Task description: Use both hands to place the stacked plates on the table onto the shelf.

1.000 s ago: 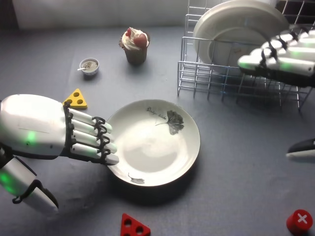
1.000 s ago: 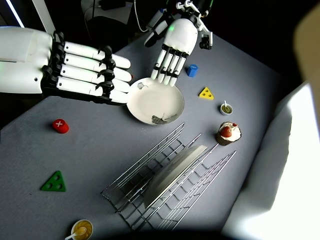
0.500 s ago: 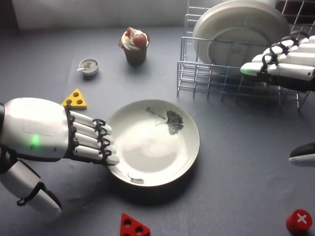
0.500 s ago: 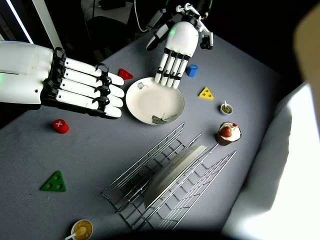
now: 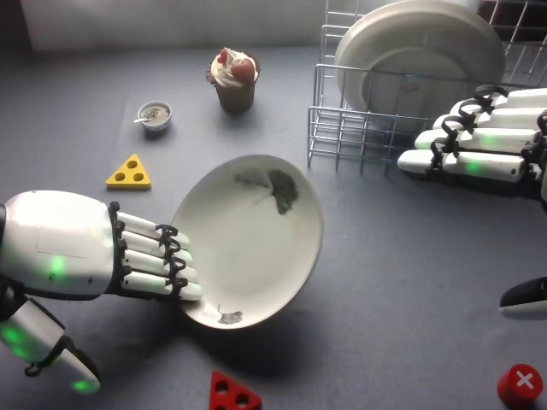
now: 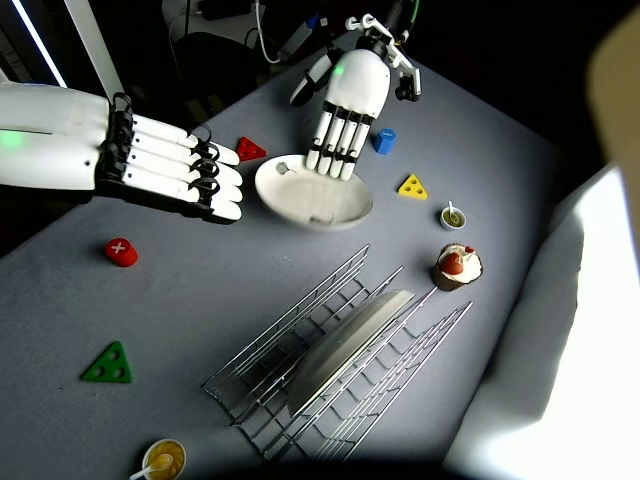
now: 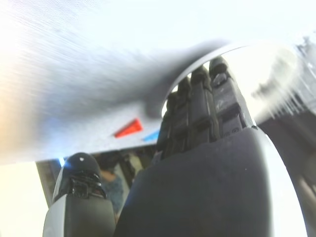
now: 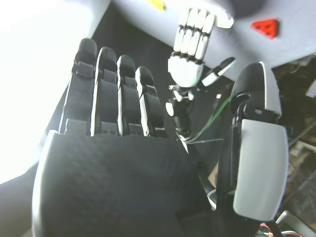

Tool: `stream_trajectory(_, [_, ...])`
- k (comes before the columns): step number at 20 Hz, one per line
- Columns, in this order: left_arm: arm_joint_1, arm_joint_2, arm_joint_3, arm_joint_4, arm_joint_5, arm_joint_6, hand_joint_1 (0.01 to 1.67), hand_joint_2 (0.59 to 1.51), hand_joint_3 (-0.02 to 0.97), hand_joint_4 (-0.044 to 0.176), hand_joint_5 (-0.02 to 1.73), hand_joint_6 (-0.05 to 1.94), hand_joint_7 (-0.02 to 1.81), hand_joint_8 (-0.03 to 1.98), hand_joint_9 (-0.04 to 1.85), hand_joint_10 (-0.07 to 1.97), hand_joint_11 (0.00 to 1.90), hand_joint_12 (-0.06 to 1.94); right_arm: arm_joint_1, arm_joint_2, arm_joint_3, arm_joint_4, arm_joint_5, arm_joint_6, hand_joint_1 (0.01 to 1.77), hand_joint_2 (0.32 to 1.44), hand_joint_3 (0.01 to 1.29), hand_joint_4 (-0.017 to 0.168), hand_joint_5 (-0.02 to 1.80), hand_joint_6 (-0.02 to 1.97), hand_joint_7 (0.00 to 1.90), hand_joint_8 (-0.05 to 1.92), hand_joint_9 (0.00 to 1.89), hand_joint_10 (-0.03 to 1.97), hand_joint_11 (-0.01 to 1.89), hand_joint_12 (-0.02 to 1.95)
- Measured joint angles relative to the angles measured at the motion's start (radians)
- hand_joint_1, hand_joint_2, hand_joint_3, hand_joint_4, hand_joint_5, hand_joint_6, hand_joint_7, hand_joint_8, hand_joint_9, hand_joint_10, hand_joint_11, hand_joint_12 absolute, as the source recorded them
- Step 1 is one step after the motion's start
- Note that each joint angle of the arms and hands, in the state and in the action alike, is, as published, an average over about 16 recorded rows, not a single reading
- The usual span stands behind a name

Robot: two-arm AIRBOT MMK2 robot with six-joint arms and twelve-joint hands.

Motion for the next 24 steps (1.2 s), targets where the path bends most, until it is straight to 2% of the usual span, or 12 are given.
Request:
stream_trajectory(7, [0.021, -0.003, 0.000, 0.005, 0.006, 0.000, 0.06, 1.079, 0.012, -0.008, 0.10, -0.02, 0.15, -0.01, 0.18, -0.02, 0.16, -0.01, -0.002, -0.092, 0.032, 0.031, -0.034, -0.118, 0.87, 0.93, 0.01, 0.004, 0.18, 0.02, 0.21, 0.01, 0.24, 0.02, 0.31, 0.03])
stream_trajectory(15, [0.026, -0.003, 0.000, 0.005, 0.005, 0.000, 0.06, 1.081, 0.012, -0.008, 0.09, -0.02, 0.15, -0.01, 0.17, -0.02, 0.16, -0.01, -0.004, -0.246, 0.111, 0.132, -0.067, -0.285, 1.10, 0.90, 0.01, 0.004, 0.18, 0.02, 0.18, 0.01, 0.21, 0.02, 0.30, 0.02])
stream_trajectory(24, [0.027, -0.003, 0.000, 0.005, 0.006, 0.000, 0.05, 1.082, 0.012, -0.008, 0.09, -0.02, 0.13, -0.01, 0.16, -0.01, 0.15, -0.02, 0.027, -0.407, 0.214, 0.151, -0.097, -0.360, 1.13, 0.90, 0.01, 0.004, 0.17, 0.02, 0.17, 0.01, 0.20, 0.02, 0.29, 0.02])
